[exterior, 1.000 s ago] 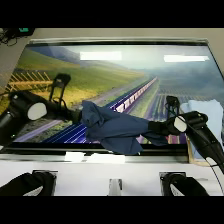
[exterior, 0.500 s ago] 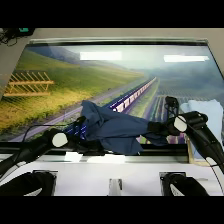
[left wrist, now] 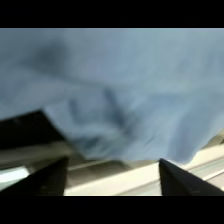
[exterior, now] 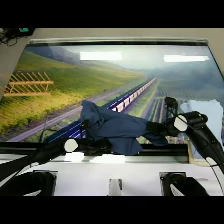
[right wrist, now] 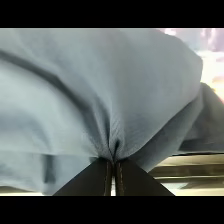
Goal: Fold the shirts.
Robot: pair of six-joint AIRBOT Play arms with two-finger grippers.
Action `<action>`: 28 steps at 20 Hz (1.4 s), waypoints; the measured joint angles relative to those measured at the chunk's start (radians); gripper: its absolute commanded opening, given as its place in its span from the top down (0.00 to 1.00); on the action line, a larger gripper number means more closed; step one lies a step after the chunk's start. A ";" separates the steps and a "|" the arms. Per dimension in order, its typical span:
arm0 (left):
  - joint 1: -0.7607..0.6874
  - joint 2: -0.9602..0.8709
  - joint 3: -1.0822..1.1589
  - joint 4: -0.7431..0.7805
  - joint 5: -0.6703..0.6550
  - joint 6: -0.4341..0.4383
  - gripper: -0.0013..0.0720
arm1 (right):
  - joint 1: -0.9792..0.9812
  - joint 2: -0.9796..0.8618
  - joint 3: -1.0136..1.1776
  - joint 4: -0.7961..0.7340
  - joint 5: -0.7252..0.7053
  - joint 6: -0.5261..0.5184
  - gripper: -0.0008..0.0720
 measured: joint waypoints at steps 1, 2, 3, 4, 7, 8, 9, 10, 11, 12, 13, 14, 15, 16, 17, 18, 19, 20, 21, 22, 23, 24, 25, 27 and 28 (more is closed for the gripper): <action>-0.004 -0.013 -0.001 -0.008 0.022 -0.004 0.36 | 0.000 0.000 0.000 0.009 0.000 0.000 0.96; -0.006 -0.026 -0.001 -0.018 0.037 -0.010 0.39 | 0.000 0.000 0.000 0.019 0.000 0.000 0.96; -0.008 -0.039 0.000 -0.024 0.049 -0.018 0.64 | 0.000 0.000 0.000 0.026 0.000 0.000 0.96; -0.011 -0.053 -0.002 -0.026 0.057 -0.021 0.95 | 0.000 0.000 0.000 0.031 0.001 0.000 0.96; -0.013 -0.069 0.002 -0.032 0.066 -0.012 0.95 | 0.000 0.000 0.000 0.042 0.001 0.000 0.96; -0.012 -0.066 0.008 -0.031 0.060 0.023 0.95 | 0.000 0.000 0.000 0.042 0.002 -0.001 0.96; -0.008 -0.058 0.019 -0.025 0.037 0.080 0.95 | 0.000 0.000 0.000 0.044 0.003 -0.005 0.96; -0.001 -0.040 0.037 -0.029 0.019 0.151 0.95 | 0.000 0.000 0.001 0.045 0.008 -0.013 0.96; 0.012 -0.014 0.059 -0.030 -0.018 0.239 0.95 | 0.000 0.000 0.006 0.044 0.014 -0.023 0.96; 0.029 0.019 0.086 -0.023 -0.061 0.317 0.95 | 0.000 0.000 0.018 0.038 0.024 -0.035 0.96; 0.051 0.066 0.124 -0.004 -0.100 0.386 0.95 | 0.000 0.003 0.038 0.026 0.036 -0.049 0.96; 0.079 0.116 0.164 0.033 -0.141 0.425 0.95 | 0.000 0.011 0.073 0.007 0.047 -0.066 0.96; 0.116 0.175 0.216 0.084 -0.174 0.445 0.95 | 0.000 0.021 0.119 -0.019 0.056 -0.085 0.96; 0.161 0.239 0.278 0.132 -0.193 0.448 0.95 | 0.000 0.034 0.175 -0.049 0.063 -0.098 0.96; 0.207 0.297 0.339 0.176 -0.209 0.447 0.95 | 0.000 0.050 0.241 -0.082 0.064 -0.109 0.96; 0.257 0.352 0.407 0.209 -0.212 0.439 0.95 | 0.000 0.068 0.324 -0.122 0.059 -0.117 0.96; 0.310 0.408 0.485 0.234 -0.205 0.426 0.95 | 0.000 0.086 0.409 -0.154 0.049 -0.121 0.96; 0.351 0.456 0.560 0.246 -0.188 0.417 0.95 | 0.001 0.106 0.509 -0.186 0.029 -0.126 0.96; 0.387 0.502 0.640 0.256 -0.169 0.412 0.95 | 0.002 0.128 0.610 -0.216 0.006 -0.128 0.96; 0.411 0.538 0.710 0.264 -0.144 0.410 0.95 | 0.002 0.148 0.699 -0.241 -0.019 -0.130 0.96; 0.430 0.572 0.779 0.273 -0.119 0.414 0.95 | 0.002 0.168 0.784 -0.266 -0.049 -0.132 0.96; 0.444 0.599 0.838 0.280 -0.100 0.422 0.95 | 0.002 0.187 0.852 -0.287 -0.072 -0.130 0.96; 0.454 0.620 0.882 0.291 -0.072 0.428 0.95 | 0.001 0.207 0.909 -0.318 -0.090 -0.122 0.96; 0.465 0.647 0.938 0.291 -0.054 0.432 0.95 | 0.000 0.235 0.978 -0.344 -0.100 -0.106 0.96; 0.468 0.648 0.950 0.290 -0.076 0.432 0.95 | 0.001 0.244 0.999 -0.341 -0.084 -0.098 0.96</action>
